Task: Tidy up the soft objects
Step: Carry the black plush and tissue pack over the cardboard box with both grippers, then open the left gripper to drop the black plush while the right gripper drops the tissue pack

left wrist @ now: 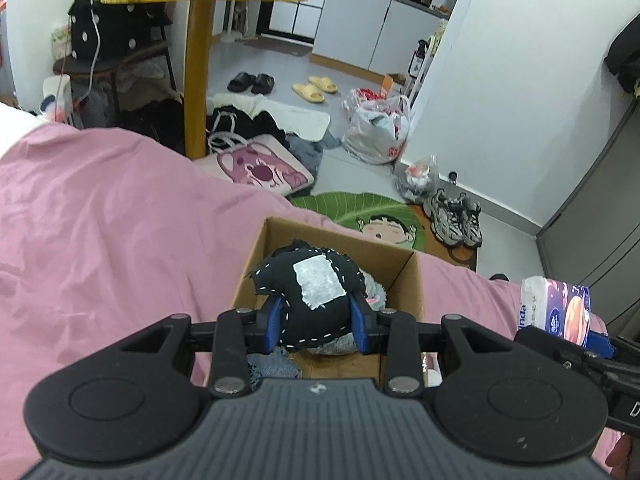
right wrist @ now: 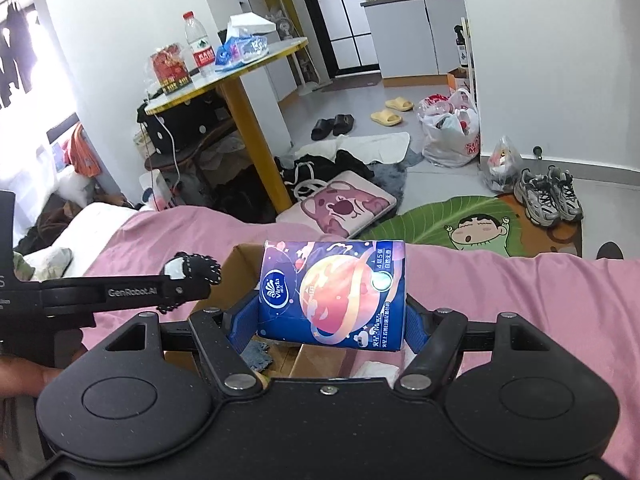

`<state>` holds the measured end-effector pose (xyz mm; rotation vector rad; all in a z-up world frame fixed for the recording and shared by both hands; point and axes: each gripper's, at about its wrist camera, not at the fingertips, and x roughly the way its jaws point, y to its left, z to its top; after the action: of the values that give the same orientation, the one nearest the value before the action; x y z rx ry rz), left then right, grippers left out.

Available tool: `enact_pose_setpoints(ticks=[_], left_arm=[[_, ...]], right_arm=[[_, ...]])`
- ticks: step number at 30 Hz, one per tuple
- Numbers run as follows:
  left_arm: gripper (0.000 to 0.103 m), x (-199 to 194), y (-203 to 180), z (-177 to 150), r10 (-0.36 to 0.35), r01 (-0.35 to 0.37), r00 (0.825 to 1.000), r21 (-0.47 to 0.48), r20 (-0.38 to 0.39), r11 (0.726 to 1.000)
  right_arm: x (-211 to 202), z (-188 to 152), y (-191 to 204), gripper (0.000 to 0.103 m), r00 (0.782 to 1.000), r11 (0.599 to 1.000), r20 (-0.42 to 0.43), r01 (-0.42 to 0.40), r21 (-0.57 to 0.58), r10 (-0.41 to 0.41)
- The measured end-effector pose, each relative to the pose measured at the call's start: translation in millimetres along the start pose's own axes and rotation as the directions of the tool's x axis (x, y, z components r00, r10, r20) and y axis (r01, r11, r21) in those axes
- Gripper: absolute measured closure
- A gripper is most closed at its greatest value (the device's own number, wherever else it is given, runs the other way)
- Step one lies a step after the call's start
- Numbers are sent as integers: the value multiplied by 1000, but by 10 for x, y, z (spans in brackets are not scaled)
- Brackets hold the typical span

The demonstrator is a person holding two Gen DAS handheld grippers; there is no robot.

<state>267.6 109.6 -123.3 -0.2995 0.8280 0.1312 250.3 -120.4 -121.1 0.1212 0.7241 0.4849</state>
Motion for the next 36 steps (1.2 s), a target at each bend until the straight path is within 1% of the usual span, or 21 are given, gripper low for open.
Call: enact_pose_setpoints(ticks=[7,11,12,14,16,17,19,21,24,26,29,31,32,33,35,36], left_arm=[[69,248,142,-37,-20,19,998,-18,-55,1000],[68,361,237,-66,-16,12,996,-46,-91,999],[65,388,268,-66,-20,13,995,-65,-100,998],[65,442,311,-62,-18,6,991,-88,-133,996],[61,460,336,-43,-27,11,987,-107,-156,994],[59,448,353,-37,-38,19,987,-118,-155,993],[50,414,363,-32,-44,27,989,-119,-140,992],[50,375,364,-28,-32,17,991,-118,-127,993],[50,311,418,20,-46,27,992,-157,-116,987],[50,266,454,76,-31,11,993,-177,-114,984],[49,202,486,166,-13,-4,994,-160,-105,987],[40,167,492,210,-7,-7,995,-142,-101,990],[37,160,497,225,-5,-9,995,-139,-101,990],[34,144,505,242,-4,-11,995,-140,-100,990],[32,135,518,270,4,-19,995,-147,-102,989],[30,124,518,284,5,-20,995,-146,-101,989]], right_arm=[[160,-60,109,34,999,999,-28,32,32,-31],[273,-99,220,34,998,999,-50,37,19,-36],[306,-108,254,34,998,999,-58,35,6,-34],[357,-129,305,34,997,999,-65,33,-14,-34],[404,-141,336,34,996,999,-77,35,-26,-37],[431,-142,352,34,996,999,-84,38,-29,-40],[473,-142,378,34,995,999,-94,40,-31,-43],[508,-139,407,34,994,999,-100,37,-37,-40],[561,-137,453,34,993,998,-112,38,-50,-43],[588,-146,499,34,992,998,-119,33,-58,-40],[623,-153,563,33,990,997,-136,22,-74,-32],[628,-162,606,32,990,997,-137,17,-79,-27],[625,-165,619,26,992,997,-128,13,-80,-23],[611,-165,631,16,993,996,-113,15,-87,-24],[560,-143,625,11,995,994,-87,32,-101,-41],[531,-127,598,11,996,995,-81,40,-94,-47]])
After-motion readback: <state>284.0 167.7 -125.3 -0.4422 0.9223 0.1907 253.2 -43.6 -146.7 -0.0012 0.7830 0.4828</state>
